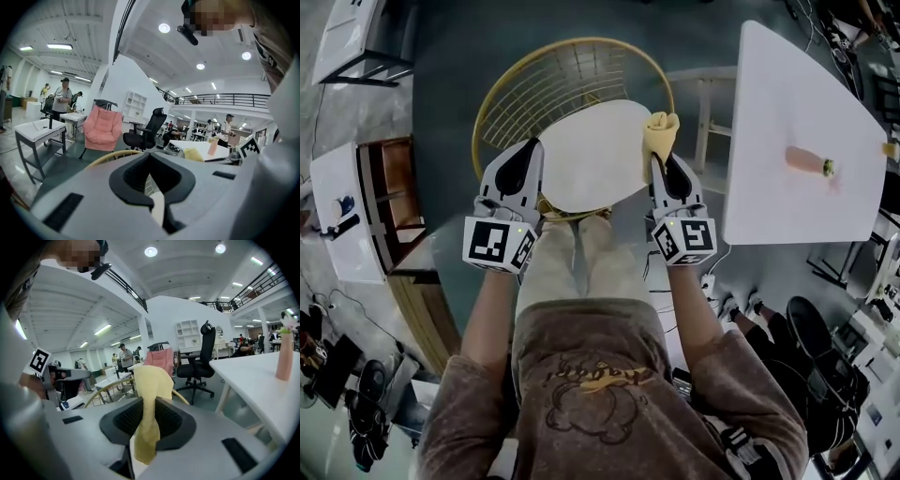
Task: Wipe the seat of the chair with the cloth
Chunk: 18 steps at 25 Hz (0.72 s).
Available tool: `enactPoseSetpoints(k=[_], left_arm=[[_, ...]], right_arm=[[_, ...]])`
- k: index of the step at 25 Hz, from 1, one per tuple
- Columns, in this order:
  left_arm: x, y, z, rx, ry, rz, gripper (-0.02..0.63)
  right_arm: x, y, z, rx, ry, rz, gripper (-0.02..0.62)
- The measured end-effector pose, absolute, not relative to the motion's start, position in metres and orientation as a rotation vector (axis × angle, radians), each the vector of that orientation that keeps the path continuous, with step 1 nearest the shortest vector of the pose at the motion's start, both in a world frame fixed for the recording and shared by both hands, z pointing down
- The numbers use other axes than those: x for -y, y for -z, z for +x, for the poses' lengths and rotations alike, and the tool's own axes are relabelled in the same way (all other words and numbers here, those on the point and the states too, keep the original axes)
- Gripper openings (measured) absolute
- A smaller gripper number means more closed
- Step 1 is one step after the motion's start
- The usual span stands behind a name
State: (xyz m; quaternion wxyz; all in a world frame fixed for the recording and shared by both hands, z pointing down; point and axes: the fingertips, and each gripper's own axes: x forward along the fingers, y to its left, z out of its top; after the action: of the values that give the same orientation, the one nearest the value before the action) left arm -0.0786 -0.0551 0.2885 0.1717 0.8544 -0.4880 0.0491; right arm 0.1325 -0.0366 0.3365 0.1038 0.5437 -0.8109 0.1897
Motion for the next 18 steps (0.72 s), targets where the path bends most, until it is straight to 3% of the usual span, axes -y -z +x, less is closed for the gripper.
enactPoseSetpoints(k=[11, 18], left_arm=[[0.056, -0.330, -0.096, 1.407, -0.224, 2.408, 0.009], [0.051, -0.350, -0.097, 1.373, -0.212, 2.395, 0.008]], right_arm=[[0.057, -0.438, 0.115, 2.321, -0.577, 1.473, 0.094], [0.089, -0.504, 0.144, 2.141, -0.536, 1.463, 0.094]])
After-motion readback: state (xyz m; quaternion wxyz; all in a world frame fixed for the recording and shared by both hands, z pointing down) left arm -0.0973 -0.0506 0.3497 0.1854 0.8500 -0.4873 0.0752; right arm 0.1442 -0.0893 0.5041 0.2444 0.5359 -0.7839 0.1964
